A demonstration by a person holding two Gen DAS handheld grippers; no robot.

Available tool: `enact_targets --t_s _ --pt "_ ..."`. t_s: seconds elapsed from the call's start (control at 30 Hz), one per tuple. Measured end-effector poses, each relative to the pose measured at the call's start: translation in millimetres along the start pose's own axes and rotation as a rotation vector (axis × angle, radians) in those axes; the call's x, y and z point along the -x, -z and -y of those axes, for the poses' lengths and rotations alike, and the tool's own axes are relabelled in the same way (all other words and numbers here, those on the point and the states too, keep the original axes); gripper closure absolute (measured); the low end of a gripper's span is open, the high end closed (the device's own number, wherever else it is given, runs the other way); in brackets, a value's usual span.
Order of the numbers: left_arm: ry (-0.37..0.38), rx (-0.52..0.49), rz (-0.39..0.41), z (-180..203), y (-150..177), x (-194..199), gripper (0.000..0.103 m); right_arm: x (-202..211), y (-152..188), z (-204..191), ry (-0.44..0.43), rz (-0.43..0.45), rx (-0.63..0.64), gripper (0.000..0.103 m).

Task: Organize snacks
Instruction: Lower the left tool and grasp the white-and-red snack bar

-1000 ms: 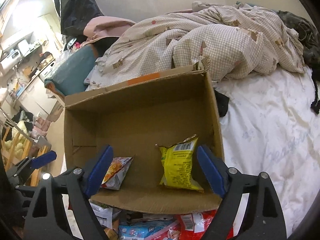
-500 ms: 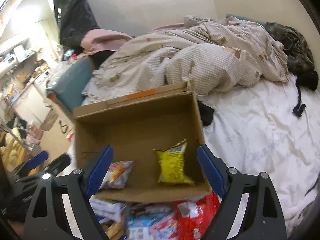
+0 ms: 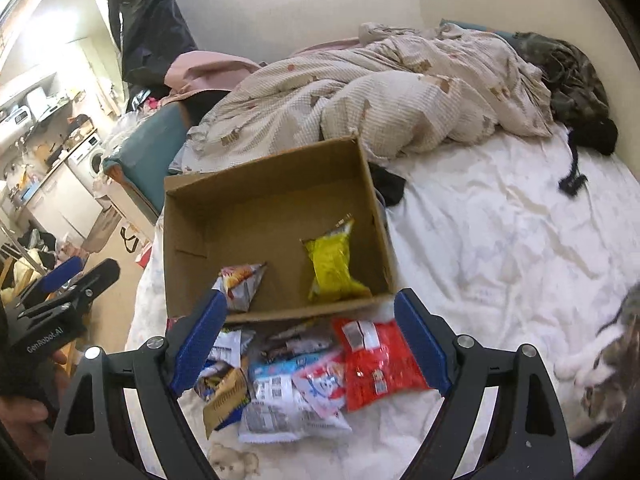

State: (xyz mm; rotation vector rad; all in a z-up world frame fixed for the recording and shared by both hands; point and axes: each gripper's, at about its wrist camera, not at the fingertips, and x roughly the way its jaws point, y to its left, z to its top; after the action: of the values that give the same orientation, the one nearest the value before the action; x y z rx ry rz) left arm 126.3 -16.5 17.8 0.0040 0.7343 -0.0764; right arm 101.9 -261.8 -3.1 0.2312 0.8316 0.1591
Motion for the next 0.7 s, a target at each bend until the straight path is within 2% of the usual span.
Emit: enact_targets --t_s 0.17,0.43,0.57,0.7 --pt "-0.032 0.034 -0.034 -14 13 3 0.011 1 7 3 0.045 -0.003 -0.01 0.015" --pt "-0.075 0.063 -0.083 -23 32 3 0.011 -14 12 18 0.047 -0.038 -0.101 0.015" --pt "-0.084 0.062 -0.079 -22 36 5 0.011 -22 14 22 0.037 -0.063 -0.126 0.015" --pt "-0.059 0.07 -0.053 -22 35 12 0.011 -24 15 21 0.042 -0.072 -0.12 0.015"
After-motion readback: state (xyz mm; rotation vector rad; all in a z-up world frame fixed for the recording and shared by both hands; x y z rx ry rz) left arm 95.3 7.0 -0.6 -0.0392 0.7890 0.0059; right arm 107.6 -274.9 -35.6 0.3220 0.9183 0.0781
